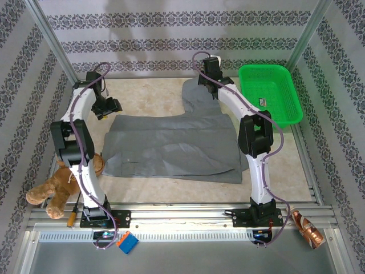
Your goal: Fold and stack the long sleeve shirts
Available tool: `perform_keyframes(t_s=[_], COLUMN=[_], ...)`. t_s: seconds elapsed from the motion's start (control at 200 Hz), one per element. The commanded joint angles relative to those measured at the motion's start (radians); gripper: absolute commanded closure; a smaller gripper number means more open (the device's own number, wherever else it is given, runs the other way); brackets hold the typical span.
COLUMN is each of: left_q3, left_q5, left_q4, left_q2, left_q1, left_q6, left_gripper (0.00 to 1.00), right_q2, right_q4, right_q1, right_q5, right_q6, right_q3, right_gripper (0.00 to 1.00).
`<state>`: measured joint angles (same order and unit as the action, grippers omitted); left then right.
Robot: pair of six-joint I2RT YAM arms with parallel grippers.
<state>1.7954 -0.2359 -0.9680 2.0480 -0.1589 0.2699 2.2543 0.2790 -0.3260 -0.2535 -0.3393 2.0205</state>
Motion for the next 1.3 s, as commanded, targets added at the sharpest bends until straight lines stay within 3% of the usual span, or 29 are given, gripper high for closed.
perform_keyframes(t_s=[0.0,0.34,0.864,1.294], left_q3=[0.097,0.228,0.249,0.251], left_q5=[0.036,0.005,-0.029,0.016], left_q4=[-0.059,-0.053,-0.001,0.0], left_q2=[0.076,0.244,0.335,0.367], left_q1=[-0.01,-0.01,0.01,0.023], left_q6=[-0.088,-0.097,-0.066,-0.081], left_gripper=[0.42,0.53,0.58,0.64], right_q2=[-0.056,-0.083,-0.085,-0.102], right_q4=[-0.006,0.008,0.017,0.013], right_q1=[-0.018,-0.039,-0.045,-0.046], right_q5=[0.004,0.002,0.008,0.016], right_q6=[0.02,0.029,0.039,0.044], right_q3=[-0.037,-0.097,-0.125,-0.155], right_gripper=[1.0,1.0,1.0,1.0])
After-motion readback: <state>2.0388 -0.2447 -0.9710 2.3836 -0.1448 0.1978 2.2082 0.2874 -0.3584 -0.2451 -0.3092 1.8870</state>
